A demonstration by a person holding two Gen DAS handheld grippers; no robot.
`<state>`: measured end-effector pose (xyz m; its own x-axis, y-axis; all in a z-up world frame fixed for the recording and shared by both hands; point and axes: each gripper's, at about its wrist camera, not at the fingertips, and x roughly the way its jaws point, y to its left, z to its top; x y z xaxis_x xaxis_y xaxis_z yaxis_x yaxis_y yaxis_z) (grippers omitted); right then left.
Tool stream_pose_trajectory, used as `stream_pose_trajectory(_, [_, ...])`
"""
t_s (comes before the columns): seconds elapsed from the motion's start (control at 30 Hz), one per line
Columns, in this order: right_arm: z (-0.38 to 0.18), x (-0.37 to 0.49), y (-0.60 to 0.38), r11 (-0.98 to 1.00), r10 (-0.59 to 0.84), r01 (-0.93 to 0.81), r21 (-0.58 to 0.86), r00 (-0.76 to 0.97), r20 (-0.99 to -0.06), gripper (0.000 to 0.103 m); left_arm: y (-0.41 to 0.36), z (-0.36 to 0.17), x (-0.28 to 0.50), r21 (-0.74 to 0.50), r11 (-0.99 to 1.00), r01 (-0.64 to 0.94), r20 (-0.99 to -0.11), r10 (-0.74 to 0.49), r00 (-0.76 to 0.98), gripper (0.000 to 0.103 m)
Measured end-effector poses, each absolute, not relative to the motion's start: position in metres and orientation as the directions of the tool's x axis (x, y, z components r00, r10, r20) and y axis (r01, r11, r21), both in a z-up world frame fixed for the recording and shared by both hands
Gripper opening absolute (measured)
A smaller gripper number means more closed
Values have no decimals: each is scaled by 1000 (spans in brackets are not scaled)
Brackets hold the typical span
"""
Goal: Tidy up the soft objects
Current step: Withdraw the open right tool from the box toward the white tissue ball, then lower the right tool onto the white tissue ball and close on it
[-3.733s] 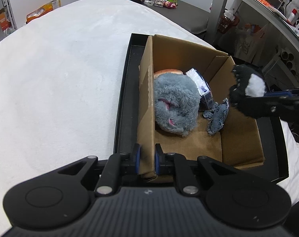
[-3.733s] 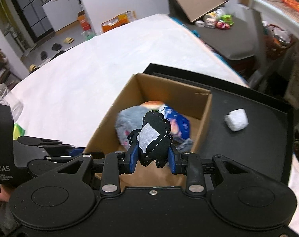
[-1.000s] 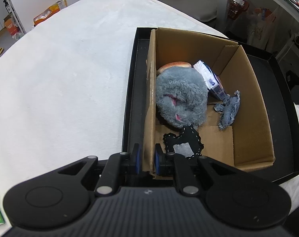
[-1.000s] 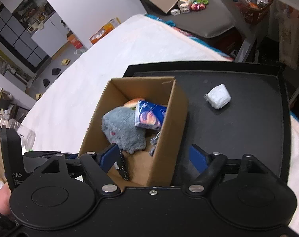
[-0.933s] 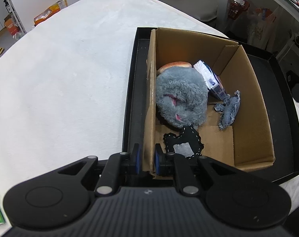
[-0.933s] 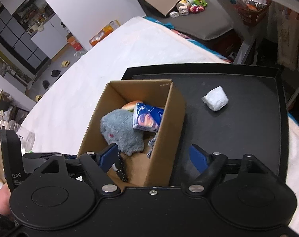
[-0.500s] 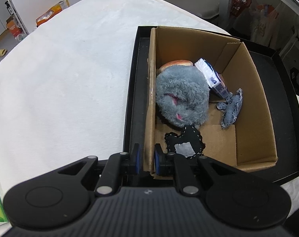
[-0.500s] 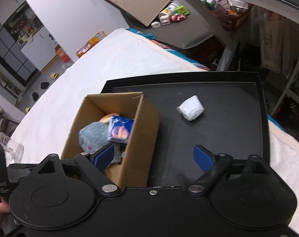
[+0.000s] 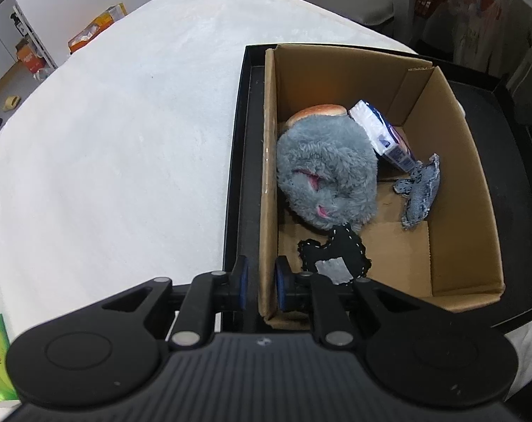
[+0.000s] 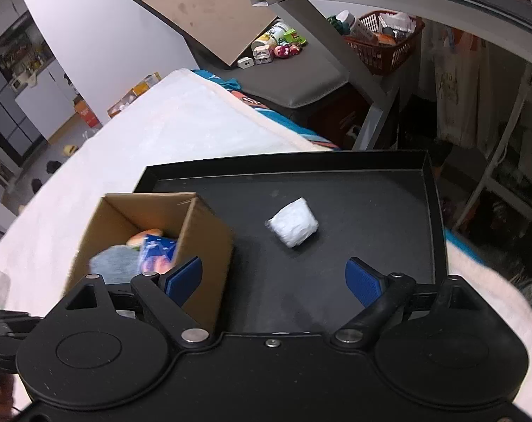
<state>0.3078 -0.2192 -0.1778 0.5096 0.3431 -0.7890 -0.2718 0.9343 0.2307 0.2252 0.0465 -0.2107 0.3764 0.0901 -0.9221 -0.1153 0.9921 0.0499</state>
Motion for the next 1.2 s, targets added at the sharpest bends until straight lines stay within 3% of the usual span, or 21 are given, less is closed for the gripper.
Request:
stream_pose_trajectory(0.3, [-202,332,-221,934,327,-306,186,514,-793,83,43,-217,236,90,989,-117,-932,125,340,22])
stream_pose_trajectory(0.47, [-214,344,-219,929,319,-334,158,510,-799,83,40,-220,242,112,985,-129,-935,149,322,53])
stream_pose_trajectory(0.67, [-227,358,-214,919,318,-371,131,503,-804,83,36,-221,246,130,984,-126,-933,164,321,67])
stream_pose_trajectory(0.93, [-242,369,-203,905,319,-413,105,495,-808,82,33,-226,249,137,984,-115,-939,166,302,71])
stream_pose_trajectory(1.2, [-249,375,-199,895,329,-433,104,486,-810,74,34,-229,250,140,982,-125,-941,171,291,71])
